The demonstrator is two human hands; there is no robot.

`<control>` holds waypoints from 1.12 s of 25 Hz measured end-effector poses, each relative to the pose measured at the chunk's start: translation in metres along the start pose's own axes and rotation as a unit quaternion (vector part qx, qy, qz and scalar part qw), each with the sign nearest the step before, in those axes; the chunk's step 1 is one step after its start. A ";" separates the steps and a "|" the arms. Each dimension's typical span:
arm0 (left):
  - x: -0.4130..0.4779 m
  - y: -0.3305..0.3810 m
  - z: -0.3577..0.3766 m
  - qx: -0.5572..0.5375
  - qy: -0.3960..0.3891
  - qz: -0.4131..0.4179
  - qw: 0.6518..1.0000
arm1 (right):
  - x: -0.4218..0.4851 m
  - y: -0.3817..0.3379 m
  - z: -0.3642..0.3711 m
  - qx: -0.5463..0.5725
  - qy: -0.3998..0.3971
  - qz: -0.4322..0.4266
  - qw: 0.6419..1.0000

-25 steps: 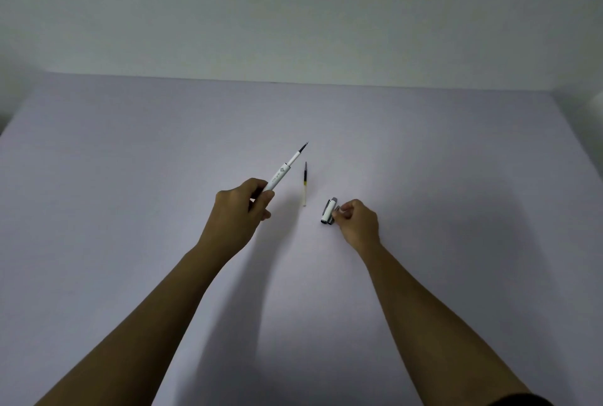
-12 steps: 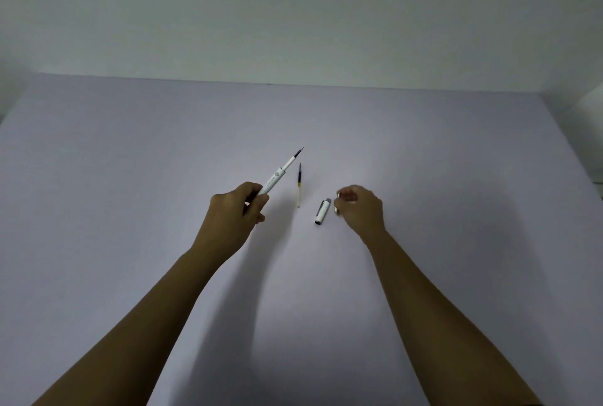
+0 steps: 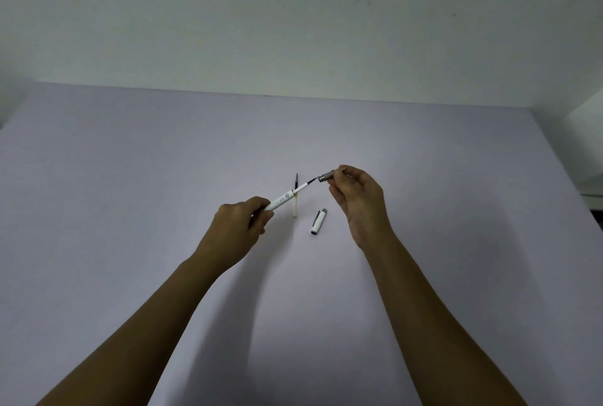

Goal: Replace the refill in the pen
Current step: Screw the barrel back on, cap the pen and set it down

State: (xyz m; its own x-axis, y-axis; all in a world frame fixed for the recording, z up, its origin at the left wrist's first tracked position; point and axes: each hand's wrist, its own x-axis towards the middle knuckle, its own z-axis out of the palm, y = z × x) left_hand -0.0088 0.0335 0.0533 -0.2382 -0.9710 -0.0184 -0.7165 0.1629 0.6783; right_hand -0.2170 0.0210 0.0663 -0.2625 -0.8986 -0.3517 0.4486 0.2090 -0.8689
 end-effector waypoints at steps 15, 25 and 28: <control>0.001 -0.005 -0.005 0.012 -0.011 0.012 1.000 | 0.000 0.009 0.007 -0.036 -0.031 -0.012 0.999; 0.005 -0.008 -0.025 0.030 -0.020 0.051 0.998 | -0.002 0.014 -0.006 -0.197 -0.129 -0.077 0.969; 0.005 -0.009 -0.029 0.040 -0.022 0.058 0.997 | -0.006 0.014 -0.005 -0.245 -0.133 -0.083 0.957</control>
State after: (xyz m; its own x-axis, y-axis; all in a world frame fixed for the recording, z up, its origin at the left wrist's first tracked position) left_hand 0.0153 0.0225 0.0685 -0.3504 -0.9363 0.0238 -0.7313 0.2894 0.6176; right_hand -0.2133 0.0312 0.0547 -0.0393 -0.9879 -0.1499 -0.0509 0.1518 -0.9871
